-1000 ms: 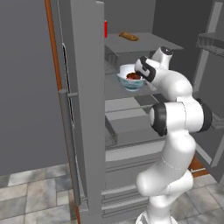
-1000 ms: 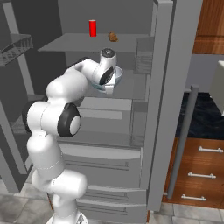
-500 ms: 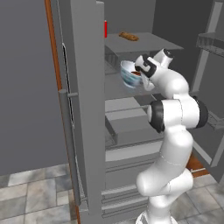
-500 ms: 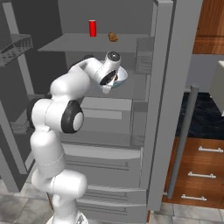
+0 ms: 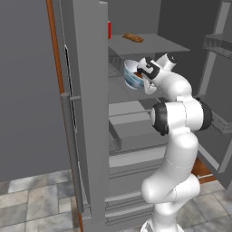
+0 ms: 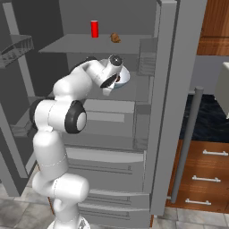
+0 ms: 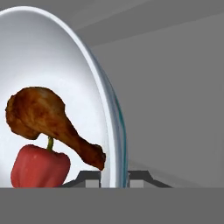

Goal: Pick the chicken drumstick and bell pepper from their plates and place them in the bowl. Then put the bowl in the fridge.

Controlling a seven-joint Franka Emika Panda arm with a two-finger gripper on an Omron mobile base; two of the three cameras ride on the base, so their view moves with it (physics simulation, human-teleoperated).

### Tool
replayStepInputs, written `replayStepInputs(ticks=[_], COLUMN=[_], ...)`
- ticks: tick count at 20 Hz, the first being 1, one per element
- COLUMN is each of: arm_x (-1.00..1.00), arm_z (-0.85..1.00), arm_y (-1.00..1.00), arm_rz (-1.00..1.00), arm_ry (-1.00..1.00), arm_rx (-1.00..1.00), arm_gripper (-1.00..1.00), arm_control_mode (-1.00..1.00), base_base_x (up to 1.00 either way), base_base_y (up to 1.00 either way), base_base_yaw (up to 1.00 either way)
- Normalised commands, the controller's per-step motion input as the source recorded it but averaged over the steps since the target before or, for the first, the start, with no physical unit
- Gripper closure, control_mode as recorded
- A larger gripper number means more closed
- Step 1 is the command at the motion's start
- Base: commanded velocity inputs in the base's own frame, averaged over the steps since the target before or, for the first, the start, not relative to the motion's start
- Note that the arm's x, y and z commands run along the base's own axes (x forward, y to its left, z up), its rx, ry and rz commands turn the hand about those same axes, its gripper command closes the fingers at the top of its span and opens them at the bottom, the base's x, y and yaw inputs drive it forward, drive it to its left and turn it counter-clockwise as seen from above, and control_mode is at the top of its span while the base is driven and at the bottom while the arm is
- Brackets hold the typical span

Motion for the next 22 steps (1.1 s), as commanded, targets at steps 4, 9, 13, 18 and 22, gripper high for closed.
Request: replayStepInputs(ticks=[4,9,13,18,22], arm_x=[0.28,0.31,0.13,-0.01,-0.21], arm_z=[-0.21,-0.19,-0.15,-0.02,0.00], arm_y=[0.23,0.16,0.06,0.00,0.05], arm_rz=[0.00,0.00,0.00,0.00,0.00], arm_ry=[-0.01,0.00,0.00,0.00,-0.04], arm_rx=[-0.05,-0.04,-0.04,-0.03,0.00], arm_gripper=[1.00,1.00,1.00,-1.00,-1.00], arm_control_mode=[-1.00,-1.00,-1.00,-1.00,-1.00], base_base_x=[0.00,0.00,0.00,0.00,0.00], base_base_y=[0.00,0.00,0.00,0.00,0.00], base_base_yaw=[0.00,0.00,0.00,0.00,0.00])
